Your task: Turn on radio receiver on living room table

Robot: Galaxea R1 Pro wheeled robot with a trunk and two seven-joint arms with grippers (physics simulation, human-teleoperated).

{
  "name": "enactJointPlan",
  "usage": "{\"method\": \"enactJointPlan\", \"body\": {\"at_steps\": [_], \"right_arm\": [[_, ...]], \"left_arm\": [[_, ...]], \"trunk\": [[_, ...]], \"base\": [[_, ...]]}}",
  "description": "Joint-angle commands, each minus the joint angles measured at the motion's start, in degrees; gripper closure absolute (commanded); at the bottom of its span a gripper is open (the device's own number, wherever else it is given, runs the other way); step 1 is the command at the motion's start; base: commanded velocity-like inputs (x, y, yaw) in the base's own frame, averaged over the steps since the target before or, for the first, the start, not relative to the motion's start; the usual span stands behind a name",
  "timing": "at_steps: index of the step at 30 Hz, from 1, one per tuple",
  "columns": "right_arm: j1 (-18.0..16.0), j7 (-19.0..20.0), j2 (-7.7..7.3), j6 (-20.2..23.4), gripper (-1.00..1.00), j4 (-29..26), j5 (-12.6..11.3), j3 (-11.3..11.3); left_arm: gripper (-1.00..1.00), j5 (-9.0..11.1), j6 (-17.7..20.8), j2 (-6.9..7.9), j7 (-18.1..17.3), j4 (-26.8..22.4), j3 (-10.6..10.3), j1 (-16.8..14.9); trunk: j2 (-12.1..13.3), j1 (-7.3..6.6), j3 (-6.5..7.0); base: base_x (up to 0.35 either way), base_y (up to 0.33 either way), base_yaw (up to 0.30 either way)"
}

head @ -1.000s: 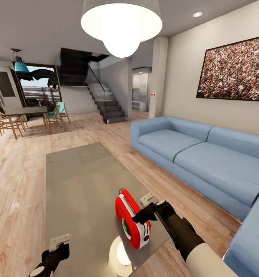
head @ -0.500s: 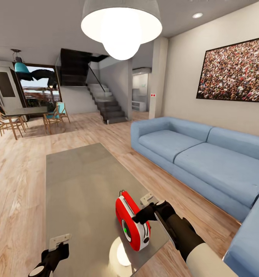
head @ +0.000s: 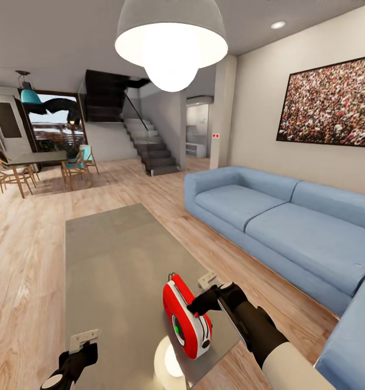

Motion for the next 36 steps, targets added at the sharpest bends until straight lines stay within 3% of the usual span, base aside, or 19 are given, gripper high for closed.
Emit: {"method": "enactJointPlan", "body": {"at_steps": [1, 13, 26, 36], "right_arm": [[0.0, -0.1, 0.0, 0.0, -1.0, 0.0, 0.0, 0.0], [0.0, -0.2, 0.0, 0.0, -1.0, 0.0, 0.2, 0.0], [0.0, -0.3, -0.34, 0.1, -1.0, 0.0, 0.1, -0.2], [0.0, -2.3, -0.51, 0.3, -1.0, 0.0, 0.2, -0.4]], "left_arm": [[1.0, 0.0, 0.0, 0.0, 0.0, 0.0, 0.0, 0.0], [1.0, 0.0, 0.0, 0.0, 0.0, 0.0, 0.0, 0.0], [1.0, 0.0, 0.0, 0.03, 0.0, 0.0, 0.0, 0.0], [1.0, 0.0, -0.1, 0.01, -0.1, 0.0, 0.0, 0.0]], "trunk": [[0.4, -0.23, 0.18], [5.2, -2.86, 2.34], [10.4, -5.72, 4.67], [13.7, -7.47, 6.11]], "base": [[0.0, 0.0, 0.0], [-0.016, 0.0, 0.0], [-0.282, 0.0, 0.0], [-0.044, 0.0, 0.0]]}}
